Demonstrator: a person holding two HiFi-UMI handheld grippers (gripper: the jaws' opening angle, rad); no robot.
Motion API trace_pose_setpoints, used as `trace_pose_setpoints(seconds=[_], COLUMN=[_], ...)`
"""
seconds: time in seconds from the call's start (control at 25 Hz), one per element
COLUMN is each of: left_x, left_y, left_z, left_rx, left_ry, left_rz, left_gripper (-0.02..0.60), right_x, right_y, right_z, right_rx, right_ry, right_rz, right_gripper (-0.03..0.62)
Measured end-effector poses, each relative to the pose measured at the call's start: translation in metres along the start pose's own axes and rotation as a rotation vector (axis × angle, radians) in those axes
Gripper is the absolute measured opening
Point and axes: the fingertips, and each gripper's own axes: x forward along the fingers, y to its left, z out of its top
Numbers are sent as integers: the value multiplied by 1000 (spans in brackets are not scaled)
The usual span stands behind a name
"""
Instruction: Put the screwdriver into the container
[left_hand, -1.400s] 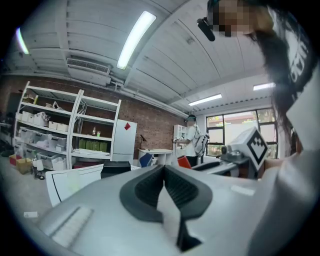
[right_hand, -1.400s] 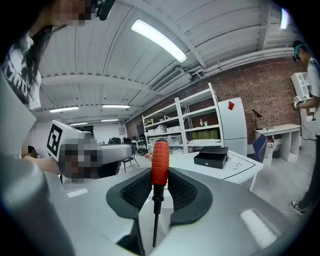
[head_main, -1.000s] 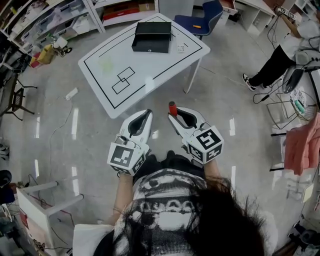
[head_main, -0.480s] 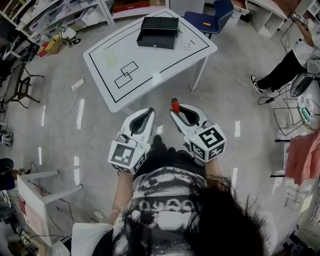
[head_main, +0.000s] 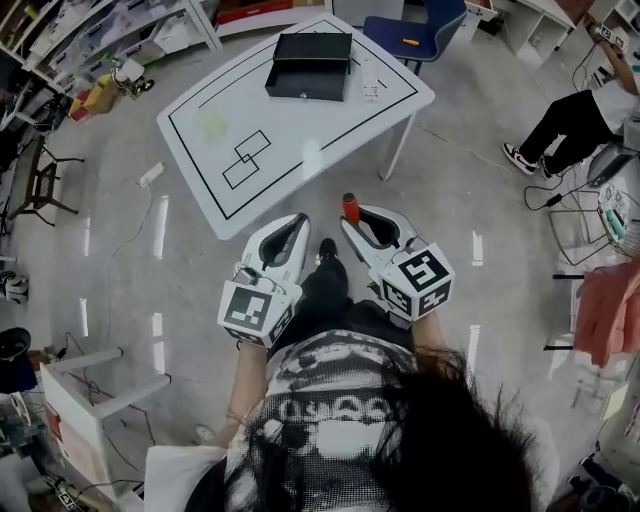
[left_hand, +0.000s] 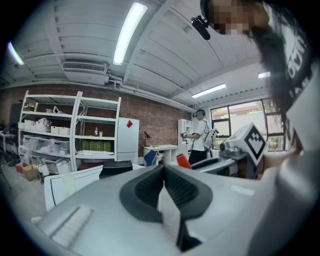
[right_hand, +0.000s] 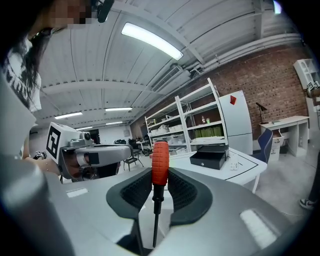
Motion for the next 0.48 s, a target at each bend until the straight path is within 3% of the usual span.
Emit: trace_pose_setpoints(seconds=[0.48], left_x=[88], left_y=[103], left_z=[14], left_rx=[-30], left_ry=[-26], left_rz=[-17], left_gripper=[0], right_x=[97], right_y=[-77], right_z=[43], right_rx=[-16], right_ry=[17], right_rz=[-36], right_gripper=[97])
